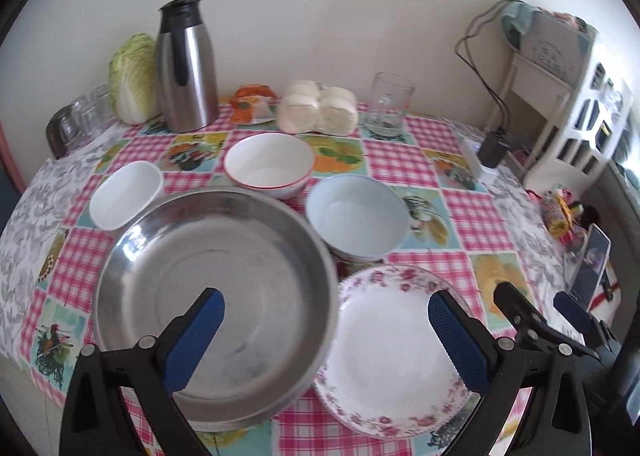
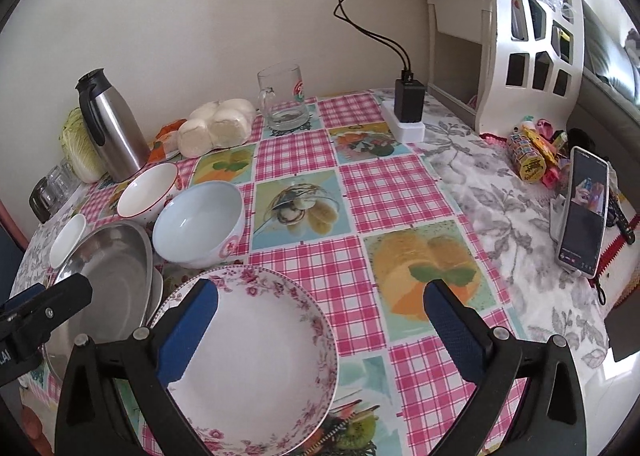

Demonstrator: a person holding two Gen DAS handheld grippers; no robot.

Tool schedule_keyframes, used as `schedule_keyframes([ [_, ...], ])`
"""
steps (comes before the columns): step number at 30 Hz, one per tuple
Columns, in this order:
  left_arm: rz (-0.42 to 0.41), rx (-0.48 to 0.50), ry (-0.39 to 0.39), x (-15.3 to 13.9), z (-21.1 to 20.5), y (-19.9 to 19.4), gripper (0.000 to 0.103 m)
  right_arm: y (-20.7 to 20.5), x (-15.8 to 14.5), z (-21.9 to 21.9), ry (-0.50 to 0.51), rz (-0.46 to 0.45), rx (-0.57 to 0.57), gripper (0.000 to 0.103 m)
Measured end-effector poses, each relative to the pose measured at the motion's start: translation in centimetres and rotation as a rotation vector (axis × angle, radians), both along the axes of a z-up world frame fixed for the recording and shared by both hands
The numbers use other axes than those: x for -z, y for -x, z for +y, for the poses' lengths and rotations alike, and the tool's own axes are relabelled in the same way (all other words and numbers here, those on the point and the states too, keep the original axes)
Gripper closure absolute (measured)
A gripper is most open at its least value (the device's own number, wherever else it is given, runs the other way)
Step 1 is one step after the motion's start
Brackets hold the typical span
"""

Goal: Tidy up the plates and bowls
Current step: 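Move to the floral-rimmed plate and close the right gripper on its rim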

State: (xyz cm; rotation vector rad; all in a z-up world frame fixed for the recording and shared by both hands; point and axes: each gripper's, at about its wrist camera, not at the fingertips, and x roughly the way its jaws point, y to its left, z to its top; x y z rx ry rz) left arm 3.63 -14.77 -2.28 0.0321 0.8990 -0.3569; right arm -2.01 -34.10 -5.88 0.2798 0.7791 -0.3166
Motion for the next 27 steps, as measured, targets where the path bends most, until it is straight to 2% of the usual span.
schedule_keyframes([
  [6, 0.034, 0.056, 0.046, 0.2, -1.7, 1.5, 0.000, 1.3, 0.4, -2.3, -0.051, 0.001, 0.070, 0.001],
  [11, 0.143, 0.065, 0.070, 1.8, -2.3, 1.5, 0.001, 1.5, 1.4, -3.2, -0.080, 0.046, 0.094, 0.001],
  [19, 0.269, 0.042, 0.088, 3.7, -1.7, 1.5, 0.002, 0.8, 3.5, -2.7, -0.142, 0.142, 0.059, 0.001],
  [27, 0.391, 0.039, 0.100, 5.7, -1.7, 1.2, 0.009, 0.3, 5.3, -2.5, -0.206, 0.216, 0.043, 0.001],
])
